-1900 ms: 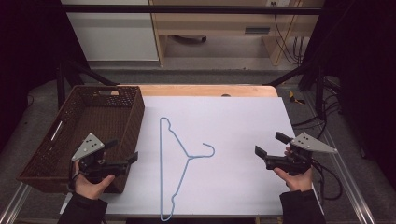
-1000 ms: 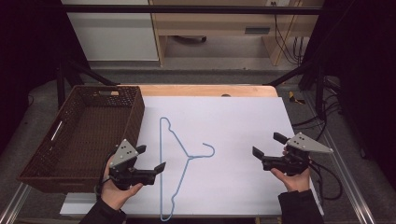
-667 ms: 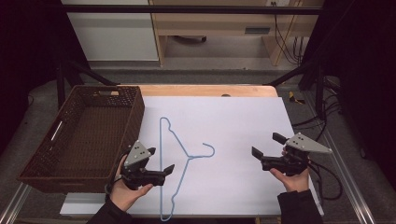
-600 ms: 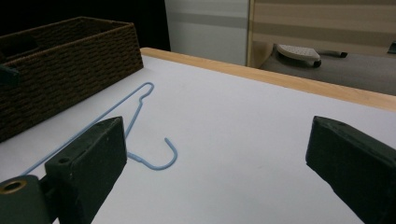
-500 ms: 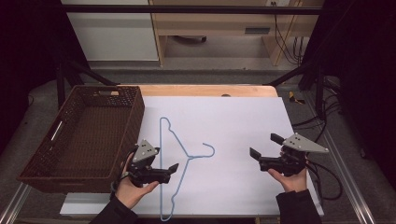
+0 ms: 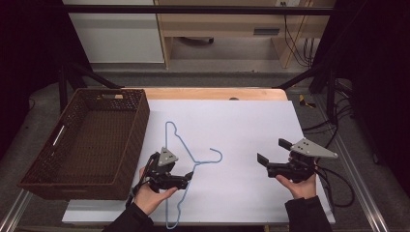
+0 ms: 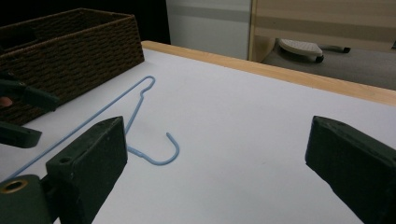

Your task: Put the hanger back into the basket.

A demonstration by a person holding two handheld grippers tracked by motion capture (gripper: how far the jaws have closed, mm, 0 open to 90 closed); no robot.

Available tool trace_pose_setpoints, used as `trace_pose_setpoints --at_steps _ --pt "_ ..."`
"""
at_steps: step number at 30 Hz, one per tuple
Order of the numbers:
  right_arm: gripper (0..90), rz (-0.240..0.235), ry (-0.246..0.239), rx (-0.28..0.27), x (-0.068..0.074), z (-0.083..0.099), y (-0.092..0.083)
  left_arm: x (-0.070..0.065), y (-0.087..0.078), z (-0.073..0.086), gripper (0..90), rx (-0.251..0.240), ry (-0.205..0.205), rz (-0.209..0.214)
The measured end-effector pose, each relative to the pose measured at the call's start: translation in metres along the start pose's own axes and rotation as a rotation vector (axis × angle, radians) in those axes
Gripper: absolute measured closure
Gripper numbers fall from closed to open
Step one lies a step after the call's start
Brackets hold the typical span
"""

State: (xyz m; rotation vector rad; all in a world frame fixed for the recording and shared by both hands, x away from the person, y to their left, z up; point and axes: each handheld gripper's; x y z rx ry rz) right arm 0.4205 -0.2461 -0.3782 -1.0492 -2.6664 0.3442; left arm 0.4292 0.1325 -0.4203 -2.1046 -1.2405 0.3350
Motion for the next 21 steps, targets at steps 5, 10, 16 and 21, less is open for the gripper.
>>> trace_pose_setpoints --at_steps 5,10,16,21 --pt "6.0 -0.001 0.003 0.005 0.0 0.0 0.002 -0.005 0.012 0.004 22.2 0.032 -0.004 -0.004" --pt "6.1 -0.004 -0.006 0.014 0.0 0.001 0.002 -0.009 0.023 0.007 25.4 0.07 0.0 -0.001" --pt "6.2 -0.007 -0.004 0.019 0.001 0.002 0.006 -0.017 0.033 0.01 32.5 0.099 0.011 0.007" --pt "6.3 -0.007 -0.003 0.022 0.001 0.002 0.007 -0.021 0.04 0.012 40.6 0.121 0.017 -0.005"
Point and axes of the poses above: each handheld gripper's, and its own axes: y roughly forward along the jaws, z roughly out of its underside, x roughly to its left, and after that the axes turned 12 degrees about -z, right-handed
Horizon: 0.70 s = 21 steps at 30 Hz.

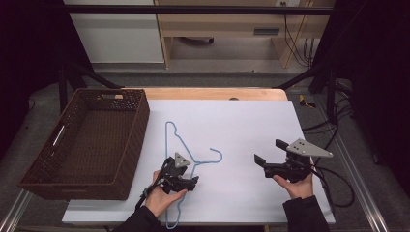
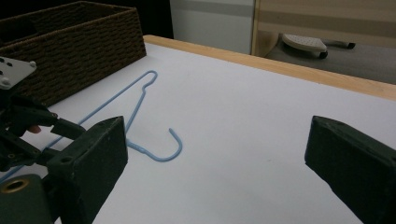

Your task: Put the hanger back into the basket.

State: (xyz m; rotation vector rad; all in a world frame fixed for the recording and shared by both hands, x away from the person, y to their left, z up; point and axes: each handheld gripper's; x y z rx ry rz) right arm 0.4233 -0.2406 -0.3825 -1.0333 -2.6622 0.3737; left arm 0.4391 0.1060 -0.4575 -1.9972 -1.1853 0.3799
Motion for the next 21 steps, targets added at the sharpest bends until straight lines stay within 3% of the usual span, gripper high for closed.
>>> trace_pose_setpoints --at_steps 16,21 --pt "6.5 -0.003 0.0 0.005 0.0 0.001 0.002 -0.011 0.009 0.004 68.5 0.034 0.01 -0.056" --pt "6.5 -0.004 -0.002 0.01 0.0 0.001 0.003 -0.014 0.009 0.005 72.4 0.029 -0.015 -0.084"
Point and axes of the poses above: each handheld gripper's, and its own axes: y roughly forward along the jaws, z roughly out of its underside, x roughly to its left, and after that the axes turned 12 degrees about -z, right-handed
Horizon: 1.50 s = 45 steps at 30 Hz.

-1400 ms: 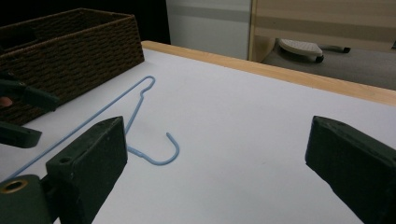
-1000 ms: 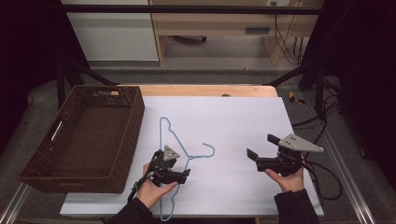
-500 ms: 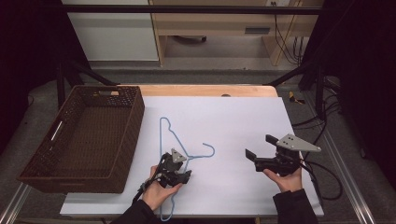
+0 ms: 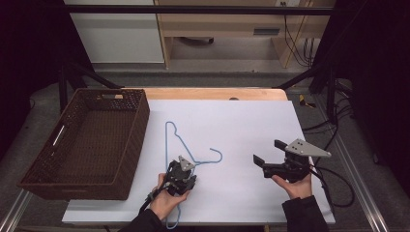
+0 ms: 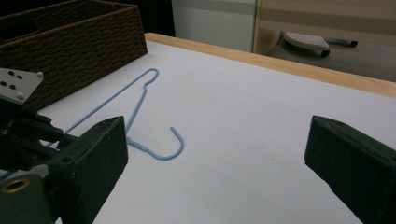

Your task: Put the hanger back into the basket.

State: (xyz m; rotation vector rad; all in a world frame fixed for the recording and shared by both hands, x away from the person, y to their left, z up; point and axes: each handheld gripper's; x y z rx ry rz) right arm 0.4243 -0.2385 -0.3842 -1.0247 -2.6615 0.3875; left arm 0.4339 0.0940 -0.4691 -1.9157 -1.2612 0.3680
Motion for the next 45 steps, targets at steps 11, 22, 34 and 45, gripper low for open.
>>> trace_pose_setpoints --at_steps 11,22,34,45 --pt "6.5 -0.001 0.002 0.0 0.001 0.0 0.001 -0.009 -0.002 0.0 81.0 0.009 -0.027 -0.046" --pt "6.5 -0.002 0.007 0.002 0.001 0.001 0.002 -0.01 -0.003 0.001 84.5 0.013 -0.057 -0.062" --pt "6.4 -0.004 0.007 0.0 0.001 0.0 0.0 -0.011 -0.004 0.003 84.9 0.021 -0.111 -0.066" --pt "6.5 -0.015 0.009 0.006 0.002 0.002 0.005 -0.008 -0.004 0.007 85.6 0.007 -0.182 -0.05"
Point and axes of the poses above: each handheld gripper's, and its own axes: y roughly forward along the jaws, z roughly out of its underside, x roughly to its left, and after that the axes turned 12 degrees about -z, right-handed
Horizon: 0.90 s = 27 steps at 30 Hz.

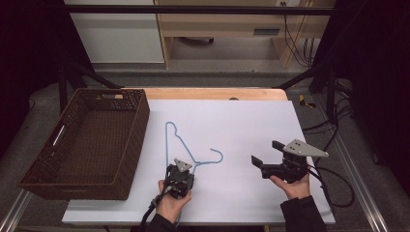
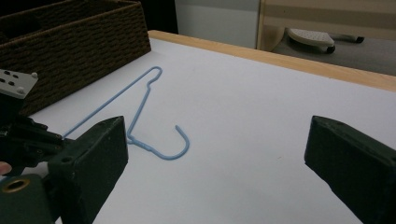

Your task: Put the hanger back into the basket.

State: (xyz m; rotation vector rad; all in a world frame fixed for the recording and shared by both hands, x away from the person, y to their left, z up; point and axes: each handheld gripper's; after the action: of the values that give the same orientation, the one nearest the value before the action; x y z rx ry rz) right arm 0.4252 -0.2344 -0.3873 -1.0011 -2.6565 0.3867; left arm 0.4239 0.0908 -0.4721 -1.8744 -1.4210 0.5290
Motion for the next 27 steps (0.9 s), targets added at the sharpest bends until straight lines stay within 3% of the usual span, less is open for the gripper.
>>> trace_pose_setpoints --at_steps 10,17,23,27 --pt "6.5 -0.003 0.006 0.005 0.001 0.001 0.004 -0.003 -0.001 0.0 85.1 0.008 0.005 -0.015" --pt "6.6 -0.01 0.003 0.016 0.002 0.002 0.008 -0.005 -0.001 0.001 86.6 0.001 -0.024 -0.038" --pt "6.9 -0.021 0.001 0.025 0.004 0.002 0.011 -0.003 -0.002 0.004 86.9 -0.013 -0.06 -0.023" --pt "7.0 -0.027 -0.003 0.037 0.005 0.004 0.015 -0.003 -0.003 0.005 86.9 -0.017 -0.057 -0.025"
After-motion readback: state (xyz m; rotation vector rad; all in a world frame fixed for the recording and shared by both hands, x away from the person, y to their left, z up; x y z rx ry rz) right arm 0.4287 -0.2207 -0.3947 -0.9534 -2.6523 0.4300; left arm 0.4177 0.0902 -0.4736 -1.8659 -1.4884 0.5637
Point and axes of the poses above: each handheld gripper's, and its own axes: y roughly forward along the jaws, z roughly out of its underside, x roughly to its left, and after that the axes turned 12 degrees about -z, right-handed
